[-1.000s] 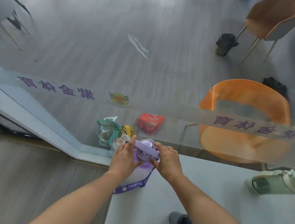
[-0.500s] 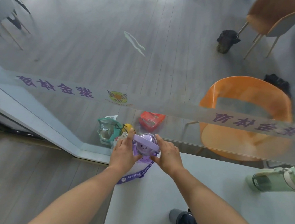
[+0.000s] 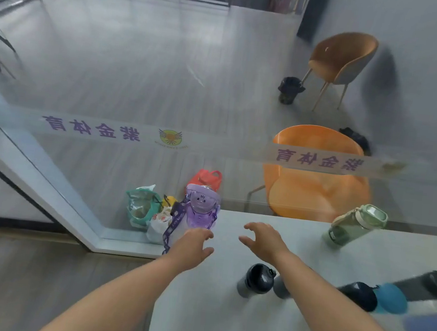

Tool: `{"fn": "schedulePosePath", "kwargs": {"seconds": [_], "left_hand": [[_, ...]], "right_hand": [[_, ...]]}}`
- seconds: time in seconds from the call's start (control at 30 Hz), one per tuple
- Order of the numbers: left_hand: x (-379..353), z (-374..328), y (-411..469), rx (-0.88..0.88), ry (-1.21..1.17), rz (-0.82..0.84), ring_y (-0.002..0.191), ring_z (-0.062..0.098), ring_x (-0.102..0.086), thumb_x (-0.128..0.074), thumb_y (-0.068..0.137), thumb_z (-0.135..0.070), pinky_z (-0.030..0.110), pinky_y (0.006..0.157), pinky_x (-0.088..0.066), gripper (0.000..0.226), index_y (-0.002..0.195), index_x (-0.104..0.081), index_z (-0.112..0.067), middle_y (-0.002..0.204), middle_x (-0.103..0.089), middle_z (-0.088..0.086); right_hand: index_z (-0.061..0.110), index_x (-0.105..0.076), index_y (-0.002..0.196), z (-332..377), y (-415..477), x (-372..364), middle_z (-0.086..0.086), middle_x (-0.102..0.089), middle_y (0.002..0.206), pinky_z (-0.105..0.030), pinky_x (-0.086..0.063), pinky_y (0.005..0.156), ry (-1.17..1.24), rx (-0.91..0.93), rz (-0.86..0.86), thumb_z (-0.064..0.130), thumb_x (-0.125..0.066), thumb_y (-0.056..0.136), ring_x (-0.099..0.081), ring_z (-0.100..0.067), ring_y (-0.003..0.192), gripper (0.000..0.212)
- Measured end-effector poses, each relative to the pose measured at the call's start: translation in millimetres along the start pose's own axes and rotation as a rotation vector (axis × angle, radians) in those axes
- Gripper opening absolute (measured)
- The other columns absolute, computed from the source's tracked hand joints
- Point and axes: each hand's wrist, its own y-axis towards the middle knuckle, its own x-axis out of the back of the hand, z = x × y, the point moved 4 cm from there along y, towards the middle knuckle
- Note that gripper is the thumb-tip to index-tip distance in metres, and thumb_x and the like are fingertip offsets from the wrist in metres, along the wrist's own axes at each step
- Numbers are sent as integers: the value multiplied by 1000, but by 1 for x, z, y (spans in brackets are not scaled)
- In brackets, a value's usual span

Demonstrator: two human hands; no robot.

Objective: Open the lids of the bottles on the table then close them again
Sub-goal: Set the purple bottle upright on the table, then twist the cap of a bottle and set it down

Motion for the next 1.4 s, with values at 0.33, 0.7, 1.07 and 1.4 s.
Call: {"fn": "schedulePosePath", "kwargs": {"seconds": [0.33, 0.7, 1.07, 1.4], "left_hand": [[-65, -73, -54, -253, 143, 82, 119, 19, -46, -63, 84, -43, 37, 95, -43, 49, 129, -46, -31, 130, -51, -6], [-92, -83, -32, -214, 143, -132, 97, 21, -51, -67, 75, -31, 34, 78, -46, 43, 115, -52, -30, 111, -57, -7], [-40, -70, 55, -92, 240, -288, 98, 23, -53, -77, 74, -28, 37, 80, -48, 43, 110, -53, -26, 109, -59, -5], [-25, -39, 74, -36, 310, -263, 96, 25, -55, -76, 76, -28, 37, 79, -50, 35, 107, -60, -22, 107, -62, -2]], "right_hand": [[37, -32, 149, -28, -105, -8, 3, -48, 148, -42, -33, 112, -248, 52, 171, 44, -67, 87, -39, -26, 136, 71], [34, -44, 138, -49, -69, -33, 8, -57, 129, -35, -26, 110, -200, 293, 19, 43, -69, 83, -48, -21, 122, 61], [29, -58, 129, -49, 56, 4, 3, -70, 112, -38, -37, 98, -233, 346, -162, 54, -70, 75, -59, -27, 102, 61], [28, -53, 136, -37, 115, 15, 0, -67, 120, -42, -34, 101, -234, 282, -154, 49, -72, 74, -56, -30, 110, 68]]}}
